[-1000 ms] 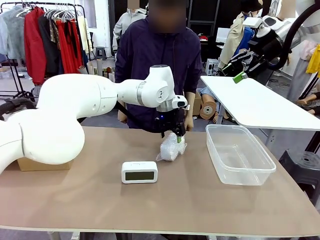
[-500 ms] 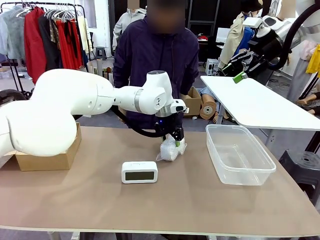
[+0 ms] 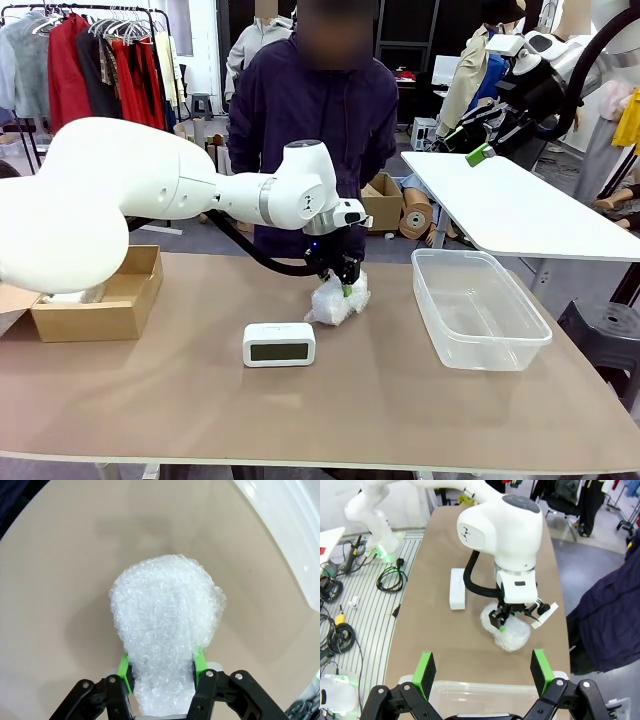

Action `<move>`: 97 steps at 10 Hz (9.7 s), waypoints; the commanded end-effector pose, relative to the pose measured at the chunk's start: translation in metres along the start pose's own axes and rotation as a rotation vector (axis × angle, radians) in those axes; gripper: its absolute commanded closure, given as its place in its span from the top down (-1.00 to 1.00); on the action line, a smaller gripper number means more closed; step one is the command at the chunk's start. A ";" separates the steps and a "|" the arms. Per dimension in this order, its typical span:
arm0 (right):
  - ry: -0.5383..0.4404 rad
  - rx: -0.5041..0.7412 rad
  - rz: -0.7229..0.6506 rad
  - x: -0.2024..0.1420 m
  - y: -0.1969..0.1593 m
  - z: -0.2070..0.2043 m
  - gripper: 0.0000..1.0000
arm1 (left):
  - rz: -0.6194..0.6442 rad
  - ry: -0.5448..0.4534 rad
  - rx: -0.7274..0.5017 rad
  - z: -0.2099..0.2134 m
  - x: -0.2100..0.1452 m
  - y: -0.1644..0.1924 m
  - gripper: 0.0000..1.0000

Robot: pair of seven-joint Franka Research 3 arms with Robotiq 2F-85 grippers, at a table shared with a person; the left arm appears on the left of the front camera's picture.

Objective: Separate and place wrapped and unwrapped clocks.
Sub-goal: Pick up the Digital clock indicated by the person, then if the picked Digital clock is wrapped, place it in the Package Box ; if not, place it in the Organizing box.

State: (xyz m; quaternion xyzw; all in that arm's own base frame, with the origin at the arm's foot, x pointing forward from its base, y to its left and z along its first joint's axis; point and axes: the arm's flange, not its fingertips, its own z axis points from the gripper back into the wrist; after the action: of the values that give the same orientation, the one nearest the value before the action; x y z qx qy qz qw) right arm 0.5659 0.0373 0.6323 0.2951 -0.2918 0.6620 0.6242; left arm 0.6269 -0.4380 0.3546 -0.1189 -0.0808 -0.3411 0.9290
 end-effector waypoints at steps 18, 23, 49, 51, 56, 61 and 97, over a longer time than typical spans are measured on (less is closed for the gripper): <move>0.022 -0.012 -0.020 0.004 -0.001 -0.001 1.00 | -0.259 0.383 0.764 0.352 0.006 0.001 -1.00; 0.022 -0.012 -0.020 0.004 -0.001 -0.001 1.00 | -0.234 0.336 0.782 0.357 -0.026 -0.003 -1.00; 0.022 -0.012 -0.020 0.004 -0.001 -0.001 1.00 | 0.310 0.318 0.857 0.494 -0.164 -0.056 -1.00; 0.022 -0.012 -0.020 0.004 -0.001 -0.001 1.00 | 0.446 0.422 0.775 0.491 -0.195 -0.061 -1.00; 0.022 -0.012 -0.020 0.004 -0.001 -0.001 1.00 | 0.533 0.353 0.848 0.507 -0.224 -0.086 -1.00; 0.022 -0.012 -0.020 0.004 -0.001 -0.001 1.00 | 0.508 0.279 0.865 0.495 -0.232 -0.090 -1.00; 0.022 -0.012 -0.020 0.004 -0.001 -0.001 1.00 | 0.755 -0.215 0.384 0.319 -0.310 0.100 -1.00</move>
State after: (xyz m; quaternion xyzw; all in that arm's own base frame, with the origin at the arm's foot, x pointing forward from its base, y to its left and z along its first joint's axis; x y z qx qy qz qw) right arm 0.5666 0.0374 0.6320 0.2949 -0.2917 0.6619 0.6244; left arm 0.4332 -0.0887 0.5731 0.0337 -0.1997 0.0637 0.9772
